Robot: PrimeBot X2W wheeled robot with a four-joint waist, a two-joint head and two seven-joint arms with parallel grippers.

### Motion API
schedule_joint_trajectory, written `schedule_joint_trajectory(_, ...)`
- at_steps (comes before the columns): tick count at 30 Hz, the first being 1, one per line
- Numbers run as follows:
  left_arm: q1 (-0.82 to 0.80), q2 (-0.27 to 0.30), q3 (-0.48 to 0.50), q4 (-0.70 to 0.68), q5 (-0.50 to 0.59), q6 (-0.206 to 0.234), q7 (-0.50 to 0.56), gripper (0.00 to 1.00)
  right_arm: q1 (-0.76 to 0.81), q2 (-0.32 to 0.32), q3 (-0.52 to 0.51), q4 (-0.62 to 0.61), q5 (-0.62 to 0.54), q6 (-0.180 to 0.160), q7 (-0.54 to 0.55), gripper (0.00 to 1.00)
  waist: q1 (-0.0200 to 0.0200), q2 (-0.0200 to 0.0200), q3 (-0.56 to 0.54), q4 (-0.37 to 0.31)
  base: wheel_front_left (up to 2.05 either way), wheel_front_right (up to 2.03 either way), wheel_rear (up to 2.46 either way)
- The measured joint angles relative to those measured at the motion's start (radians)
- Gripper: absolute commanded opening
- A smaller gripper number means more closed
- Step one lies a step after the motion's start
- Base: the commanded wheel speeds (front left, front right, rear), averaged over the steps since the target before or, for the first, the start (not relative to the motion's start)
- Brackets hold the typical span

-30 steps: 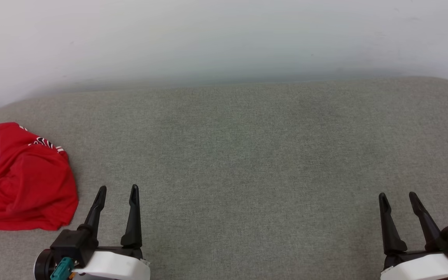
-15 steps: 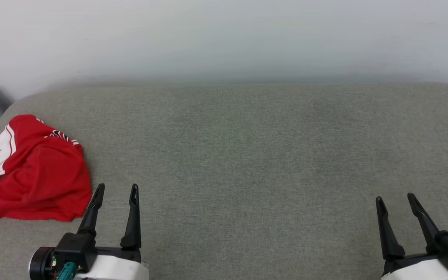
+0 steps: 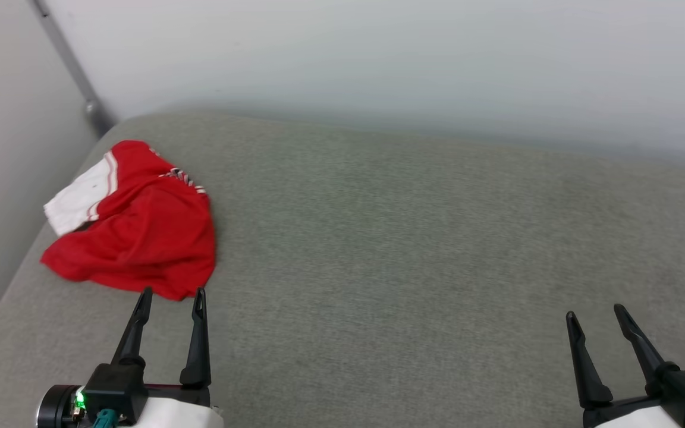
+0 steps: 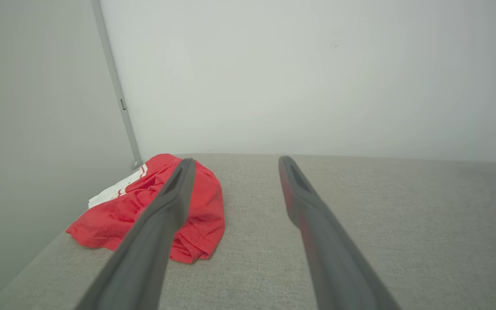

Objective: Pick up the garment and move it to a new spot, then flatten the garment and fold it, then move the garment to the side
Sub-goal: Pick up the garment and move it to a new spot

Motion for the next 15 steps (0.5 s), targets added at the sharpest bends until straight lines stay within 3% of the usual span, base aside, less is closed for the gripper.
schedule_joint_trajectory(8, 0.012, 0.0, 0.041, 0.002, -0.025, 0.005, 0.0, 1.0, 0.014, -0.004, 0.007, 0.004, 0.002, 0.0, 0.0, 1.0, 0.0, 0.0, -0.002, 0.104, 0.0, 0.0, 0.0)
schedule_joint_trajectory(15, 0.015, 0.0, 0.068, -0.008, -0.045, 0.009, 0.0, 1.0, 0.016, -0.006, 0.012, 0.008, 0.009, 0.0, 0.0, 1.0, 0.0, 0.0, -0.002, 0.154, 0.0, 0.0, 0.0)
